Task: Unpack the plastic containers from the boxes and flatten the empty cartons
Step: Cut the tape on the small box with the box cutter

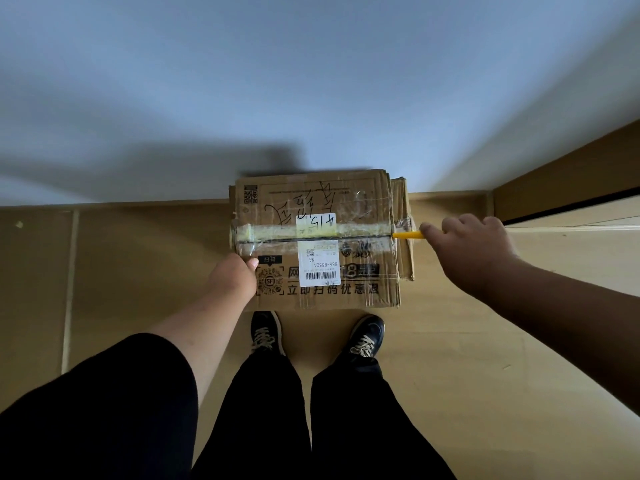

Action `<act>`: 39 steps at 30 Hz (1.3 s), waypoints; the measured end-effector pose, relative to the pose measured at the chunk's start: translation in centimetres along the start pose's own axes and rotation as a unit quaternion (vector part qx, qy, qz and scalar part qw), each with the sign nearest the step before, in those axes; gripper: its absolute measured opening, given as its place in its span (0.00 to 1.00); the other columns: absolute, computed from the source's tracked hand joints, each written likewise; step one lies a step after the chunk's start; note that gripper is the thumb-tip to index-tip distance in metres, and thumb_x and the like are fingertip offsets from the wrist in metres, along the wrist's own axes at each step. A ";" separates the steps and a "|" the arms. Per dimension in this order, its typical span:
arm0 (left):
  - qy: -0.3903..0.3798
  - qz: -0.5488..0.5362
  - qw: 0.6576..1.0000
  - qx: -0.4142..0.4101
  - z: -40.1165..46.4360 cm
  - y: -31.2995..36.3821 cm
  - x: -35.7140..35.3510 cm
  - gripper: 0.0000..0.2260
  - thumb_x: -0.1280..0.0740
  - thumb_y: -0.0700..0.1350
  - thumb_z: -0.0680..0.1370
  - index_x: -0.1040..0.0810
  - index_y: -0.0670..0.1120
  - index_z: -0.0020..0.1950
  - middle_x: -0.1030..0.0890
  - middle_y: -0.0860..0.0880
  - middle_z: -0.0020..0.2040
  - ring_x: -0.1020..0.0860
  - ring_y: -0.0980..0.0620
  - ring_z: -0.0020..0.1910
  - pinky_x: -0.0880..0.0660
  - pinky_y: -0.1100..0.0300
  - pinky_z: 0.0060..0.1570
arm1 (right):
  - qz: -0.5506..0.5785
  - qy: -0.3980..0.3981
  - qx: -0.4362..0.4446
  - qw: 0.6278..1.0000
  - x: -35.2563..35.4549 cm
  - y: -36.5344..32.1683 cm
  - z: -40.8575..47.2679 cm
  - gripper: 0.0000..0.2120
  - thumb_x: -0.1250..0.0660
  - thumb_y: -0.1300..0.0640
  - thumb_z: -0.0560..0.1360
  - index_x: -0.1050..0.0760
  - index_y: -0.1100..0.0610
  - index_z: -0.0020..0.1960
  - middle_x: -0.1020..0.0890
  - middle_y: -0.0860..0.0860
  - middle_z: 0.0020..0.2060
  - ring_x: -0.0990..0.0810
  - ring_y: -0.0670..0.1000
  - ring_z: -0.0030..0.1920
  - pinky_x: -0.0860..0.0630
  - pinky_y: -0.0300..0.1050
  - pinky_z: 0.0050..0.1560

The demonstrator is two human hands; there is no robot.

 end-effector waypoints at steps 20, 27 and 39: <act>0.162 0.132 0.912 -0.352 -5.5 6.3 -0.8 0.21 0.37 0.54 0.78 0.27 0.46 0.69 0.25 0.46 0.63 0.29 0.44 0.63 0.32 0.46 0.65 | 0.403 -0.014 -0.038 0.914 -2.1 -2.3 -1.1 0.06 0.42 0.53 0.82 0.27 0.50 0.54 0.25 0.47 0.37 0.27 0.49 0.36 0.34 0.42 0.33; 0.147 0.160 0.906 -0.363 -5.9 6.8 -0.8 0.27 0.40 0.60 0.79 0.33 0.47 0.73 0.29 0.47 0.67 0.31 0.44 0.66 0.34 0.46 0.66 | 0.486 -0.042 -0.040 0.872 -3.3 -4.2 -0.6 0.22 0.42 0.61 0.82 0.38 0.54 0.75 0.23 0.53 0.51 0.24 0.50 0.44 0.30 0.43 0.42; 0.161 0.111 0.853 -0.485 -8.1 13.5 -2.9 0.20 0.41 0.54 0.79 0.26 0.46 0.68 0.25 0.47 0.63 0.29 0.45 0.63 0.33 0.47 0.65 | 0.556 -0.104 -0.380 0.732 -15.4 -2.0 1.8 0.05 0.37 0.48 0.78 0.28 0.49 0.50 0.20 0.53 0.41 0.17 0.57 0.42 0.18 0.60 0.46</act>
Point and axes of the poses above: each hand's wrist, its own z-axis towards the middle knuckle, its own x-axis out of the back of the hand, y = z × x, the point moved 5 cm from there along z, towards the middle knuckle
